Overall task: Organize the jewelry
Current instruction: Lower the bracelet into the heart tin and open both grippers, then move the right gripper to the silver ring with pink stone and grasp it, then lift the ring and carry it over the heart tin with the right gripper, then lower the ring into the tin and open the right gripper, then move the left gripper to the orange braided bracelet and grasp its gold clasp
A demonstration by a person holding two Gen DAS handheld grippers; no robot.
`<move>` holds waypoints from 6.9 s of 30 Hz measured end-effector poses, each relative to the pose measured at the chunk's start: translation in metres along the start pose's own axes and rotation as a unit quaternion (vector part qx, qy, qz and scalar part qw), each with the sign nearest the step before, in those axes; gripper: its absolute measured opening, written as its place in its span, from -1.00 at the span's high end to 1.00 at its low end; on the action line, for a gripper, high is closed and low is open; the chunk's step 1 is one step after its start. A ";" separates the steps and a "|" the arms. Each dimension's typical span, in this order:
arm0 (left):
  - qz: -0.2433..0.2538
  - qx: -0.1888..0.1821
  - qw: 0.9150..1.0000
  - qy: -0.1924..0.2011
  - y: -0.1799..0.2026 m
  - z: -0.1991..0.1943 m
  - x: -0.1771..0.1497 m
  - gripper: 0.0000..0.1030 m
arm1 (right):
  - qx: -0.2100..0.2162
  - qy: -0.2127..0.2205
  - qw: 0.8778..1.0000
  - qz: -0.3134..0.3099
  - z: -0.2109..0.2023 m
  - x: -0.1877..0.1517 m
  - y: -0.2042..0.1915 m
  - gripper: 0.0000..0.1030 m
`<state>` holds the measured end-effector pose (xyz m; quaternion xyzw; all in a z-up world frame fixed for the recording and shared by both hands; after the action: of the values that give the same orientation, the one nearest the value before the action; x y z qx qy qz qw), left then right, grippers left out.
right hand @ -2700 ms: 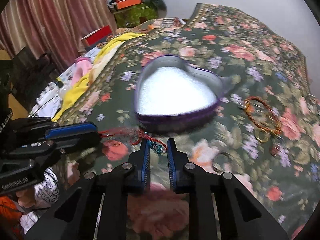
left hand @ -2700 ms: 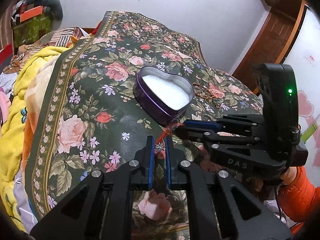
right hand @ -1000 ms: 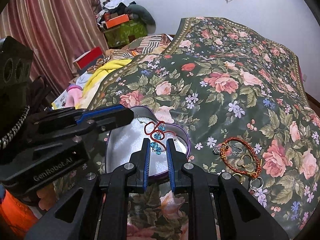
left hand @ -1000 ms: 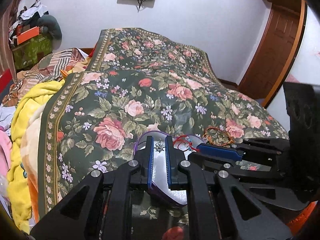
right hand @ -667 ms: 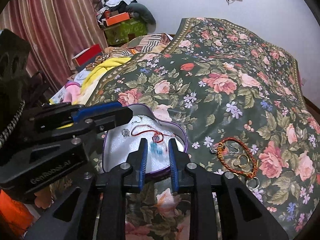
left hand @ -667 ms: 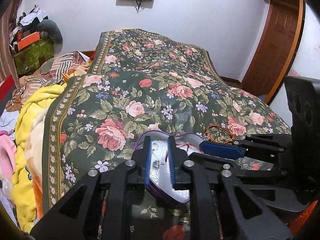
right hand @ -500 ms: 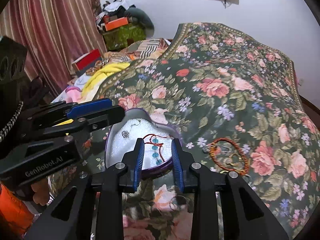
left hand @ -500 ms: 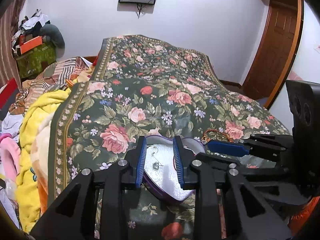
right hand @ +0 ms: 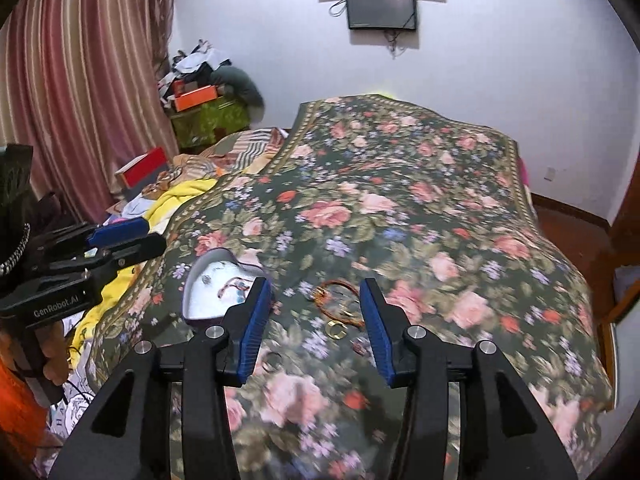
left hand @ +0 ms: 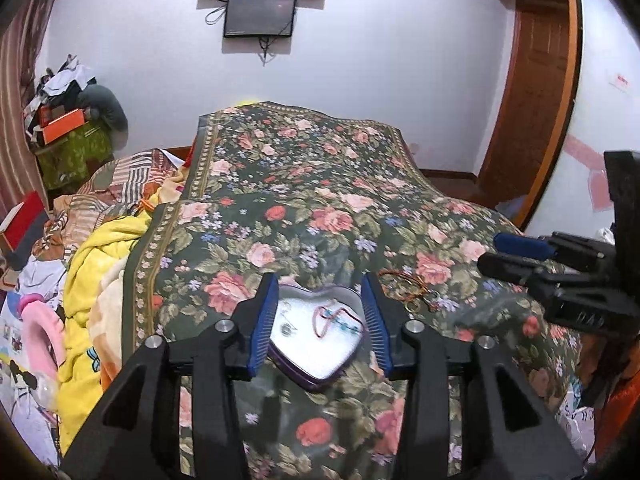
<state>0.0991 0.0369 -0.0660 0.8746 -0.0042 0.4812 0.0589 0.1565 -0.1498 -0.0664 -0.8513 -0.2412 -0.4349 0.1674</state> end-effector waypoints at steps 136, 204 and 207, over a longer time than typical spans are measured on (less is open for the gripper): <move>-0.044 -0.028 0.996 -0.073 -0.036 0.056 -0.036 0.60 | 0.151 -0.137 0.978 -0.038 0.110 -0.015 -0.070 0.66; 0.207 -0.077 0.946 -0.238 0.071 0.189 -0.014 0.60 | 0.031 -0.105 0.993 0.047 0.069 -0.015 0.076 0.39; 0.204 -0.084 0.944 -0.244 0.070 0.195 -0.014 0.66 | 0.027 -0.110 0.993 0.046 0.071 -0.017 0.078 0.39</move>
<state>0.2509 -0.0543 -0.1742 0.9376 -0.2374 0.2523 0.0298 0.2381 -0.1837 -0.1258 -0.8993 -0.2302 -0.3239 0.1829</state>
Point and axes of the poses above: each gripper's, at about its wrist camera, not at the fingertips, and z roughly the way its jaws point, y to its right, x to its top, the point moved 2 cm from there along z, roughly the way its jaws point, and after that the axes turned 4 degrees about y, right-handed, at the moved point
